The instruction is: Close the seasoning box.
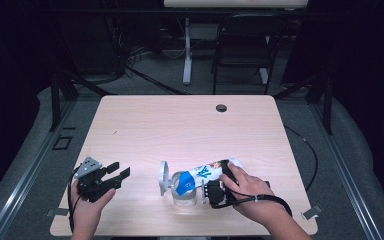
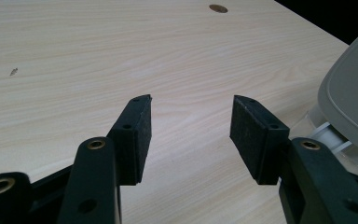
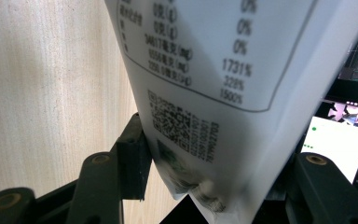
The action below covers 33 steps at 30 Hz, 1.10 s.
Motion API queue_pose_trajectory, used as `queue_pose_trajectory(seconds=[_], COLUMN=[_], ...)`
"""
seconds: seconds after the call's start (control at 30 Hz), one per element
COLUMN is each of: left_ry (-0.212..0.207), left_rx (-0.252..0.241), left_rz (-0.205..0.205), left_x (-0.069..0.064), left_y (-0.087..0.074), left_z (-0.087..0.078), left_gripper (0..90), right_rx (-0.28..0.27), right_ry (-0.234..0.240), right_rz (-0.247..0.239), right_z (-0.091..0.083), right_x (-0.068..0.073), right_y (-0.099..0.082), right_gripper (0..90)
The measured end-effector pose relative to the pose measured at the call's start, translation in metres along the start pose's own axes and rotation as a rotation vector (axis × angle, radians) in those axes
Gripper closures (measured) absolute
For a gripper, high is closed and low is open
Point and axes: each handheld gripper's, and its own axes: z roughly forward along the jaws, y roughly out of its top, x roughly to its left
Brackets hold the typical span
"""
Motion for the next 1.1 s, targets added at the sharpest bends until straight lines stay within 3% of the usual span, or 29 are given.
queue_pose_trajectory(seconds=[0.73, 1.1], left_ry=[0.000, 0.000], left_rx=[0.001, 0.001], left_rz=[0.000, 0.000], left_x=[0.0003, 0.0003], left_y=[0.0002, 0.0003], left_z=[-0.0006, -0.0007], left_gripper=[48.9, 48.9], right_rx=[0.022, 0.021], right_ry=[-0.004, -0.030], right_rz=[-0.017, -0.049], right_z=[-0.0020, -0.0020], right_x=[0.0000, 0.0001], right_y=[0.0029, 0.0046], right_gripper=[47.2, 47.5])
